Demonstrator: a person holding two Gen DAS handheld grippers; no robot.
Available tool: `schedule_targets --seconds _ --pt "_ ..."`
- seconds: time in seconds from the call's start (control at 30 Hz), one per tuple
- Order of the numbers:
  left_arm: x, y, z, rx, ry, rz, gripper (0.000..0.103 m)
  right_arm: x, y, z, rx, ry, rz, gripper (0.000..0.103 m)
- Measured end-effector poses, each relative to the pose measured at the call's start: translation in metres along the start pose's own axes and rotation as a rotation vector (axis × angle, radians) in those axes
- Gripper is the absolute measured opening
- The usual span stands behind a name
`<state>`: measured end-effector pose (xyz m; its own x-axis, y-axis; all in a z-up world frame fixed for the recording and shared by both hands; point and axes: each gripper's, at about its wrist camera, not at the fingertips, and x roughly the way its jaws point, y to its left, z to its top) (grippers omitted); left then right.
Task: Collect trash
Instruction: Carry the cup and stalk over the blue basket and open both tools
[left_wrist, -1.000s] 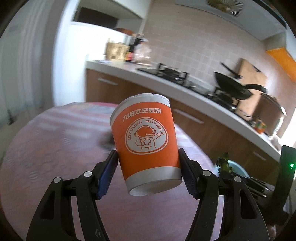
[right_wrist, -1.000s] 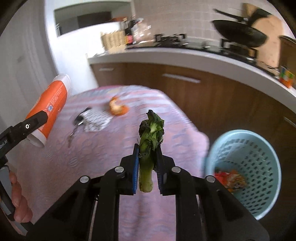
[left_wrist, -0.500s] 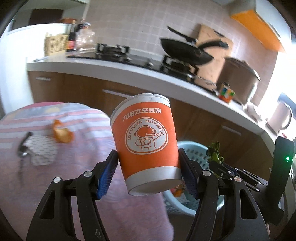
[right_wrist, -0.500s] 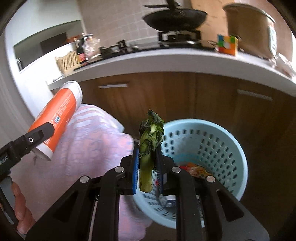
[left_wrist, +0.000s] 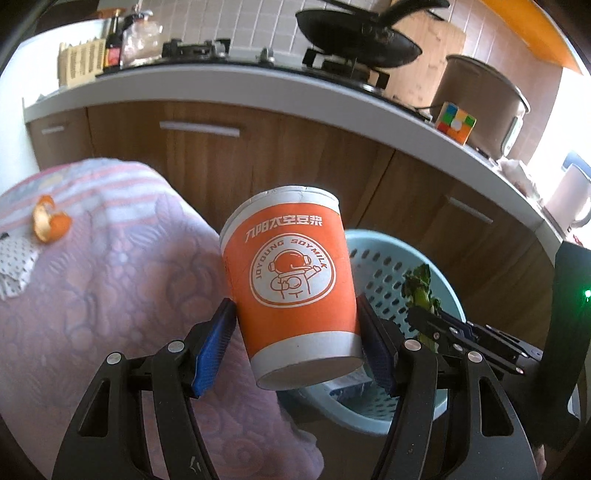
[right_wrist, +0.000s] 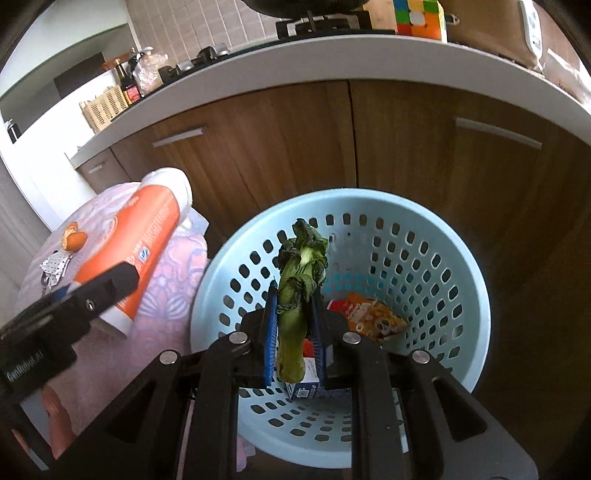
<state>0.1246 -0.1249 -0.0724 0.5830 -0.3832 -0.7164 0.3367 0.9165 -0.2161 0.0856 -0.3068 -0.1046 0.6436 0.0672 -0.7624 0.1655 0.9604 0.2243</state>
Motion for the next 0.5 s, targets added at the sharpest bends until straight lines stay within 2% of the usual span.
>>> schedule_targets --seconds 0.4,0.47,0.5 --pt "0.007 -0.005 -0.001 0.011 0.033 -0.021 0.065 0.012 -0.004 0.000 0.005 0.042 -0.005 0.015" --pt "0.003 -0.001 0.000 -0.004 0.028 -0.021 0.067 0.012 -0.004 0.002 0.002 0.045 -0.001 0.018" --pt "0.000 0.002 0.001 -0.011 0.023 -0.017 0.067 0.011 -0.004 0.002 0.005 0.042 0.001 0.023"
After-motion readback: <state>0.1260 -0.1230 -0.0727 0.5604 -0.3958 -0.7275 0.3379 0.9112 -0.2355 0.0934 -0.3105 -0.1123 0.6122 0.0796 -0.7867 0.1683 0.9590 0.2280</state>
